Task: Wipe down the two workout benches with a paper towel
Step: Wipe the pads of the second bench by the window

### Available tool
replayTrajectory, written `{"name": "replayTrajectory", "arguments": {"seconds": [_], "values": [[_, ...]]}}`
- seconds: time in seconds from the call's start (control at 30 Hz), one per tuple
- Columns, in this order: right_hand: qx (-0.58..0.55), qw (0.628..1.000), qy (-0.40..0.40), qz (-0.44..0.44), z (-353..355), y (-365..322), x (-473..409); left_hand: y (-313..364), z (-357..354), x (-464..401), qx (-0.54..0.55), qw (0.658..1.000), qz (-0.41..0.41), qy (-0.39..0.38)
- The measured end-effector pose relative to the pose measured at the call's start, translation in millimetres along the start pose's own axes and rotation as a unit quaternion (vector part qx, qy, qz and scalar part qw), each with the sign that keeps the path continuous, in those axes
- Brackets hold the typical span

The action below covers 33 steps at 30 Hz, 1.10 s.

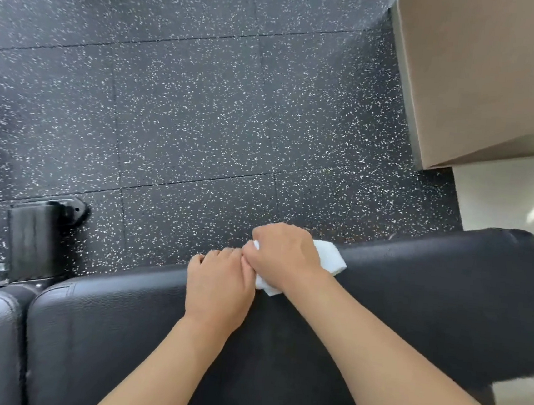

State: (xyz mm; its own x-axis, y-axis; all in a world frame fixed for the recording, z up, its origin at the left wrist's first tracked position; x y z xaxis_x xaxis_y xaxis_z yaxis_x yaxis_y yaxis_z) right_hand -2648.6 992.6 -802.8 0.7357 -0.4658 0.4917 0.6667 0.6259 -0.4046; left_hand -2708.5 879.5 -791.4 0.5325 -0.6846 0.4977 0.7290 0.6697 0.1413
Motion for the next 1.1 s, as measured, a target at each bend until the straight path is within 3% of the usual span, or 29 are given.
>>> {"name": "replayTrajectory", "arguments": {"seconds": [0.17, 0.47, 0.63, 0.77, 0.9, 1.0, 1.1], "values": [[-0.023, 0.999, 0.001, 0.032, 15.9, 35.6, 11.5, 25.3, -0.4, -0.3, -0.012, 1.000, 0.014, 0.014], [0.053, 0.987, 0.051, -0.144, 96.0, 252.0, 78.8, 165.5, -23.3, -17.0, 0.003, 0.998, -0.052, -0.017], [0.065, 0.986, 0.051, -0.147, 95.3, 238.9, 70.2, 173.8, -25.6, -17.3, 0.016, 0.999, -0.041, 0.014], [0.017, 0.997, 0.050, -0.048, 66.9, 174.0, 52.4, 175.9, -23.1, -17.3, 0.035, 0.997, -0.040, 0.057], [0.002, 0.999, 0.045, 0.002, 62.8, 158.0, 47.3, 176.4, -19.1, -16.6, 0.038, 0.996, -0.035, 0.079], [0.021, 0.997, 0.076, 0.011, 78.8, 198.3, 64.0, 177.1, -23.1, -15.6, 0.017, 0.998, -0.025, 0.056], [0.068, 0.990, 0.074, -0.104, 114.8, 305.2, 91.0, 181.5, -21.9, -14.0, 0.010, 0.999, -0.023, 0.039]]}}
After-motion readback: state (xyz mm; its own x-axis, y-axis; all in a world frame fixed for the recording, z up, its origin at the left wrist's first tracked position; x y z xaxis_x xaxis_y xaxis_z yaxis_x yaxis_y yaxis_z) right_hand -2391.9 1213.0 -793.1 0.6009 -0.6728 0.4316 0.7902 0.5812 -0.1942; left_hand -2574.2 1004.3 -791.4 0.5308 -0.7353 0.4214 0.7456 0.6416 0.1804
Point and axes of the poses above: each hand's wrist, its own x-axis away from the middle knuckle, its own z-axis out of the back of the hand, y = z × x, the point moved 6 cm from there along -x, towards the middle knuckle, and after that the axes turned 7 degrees about z, right-handed, at the moved point
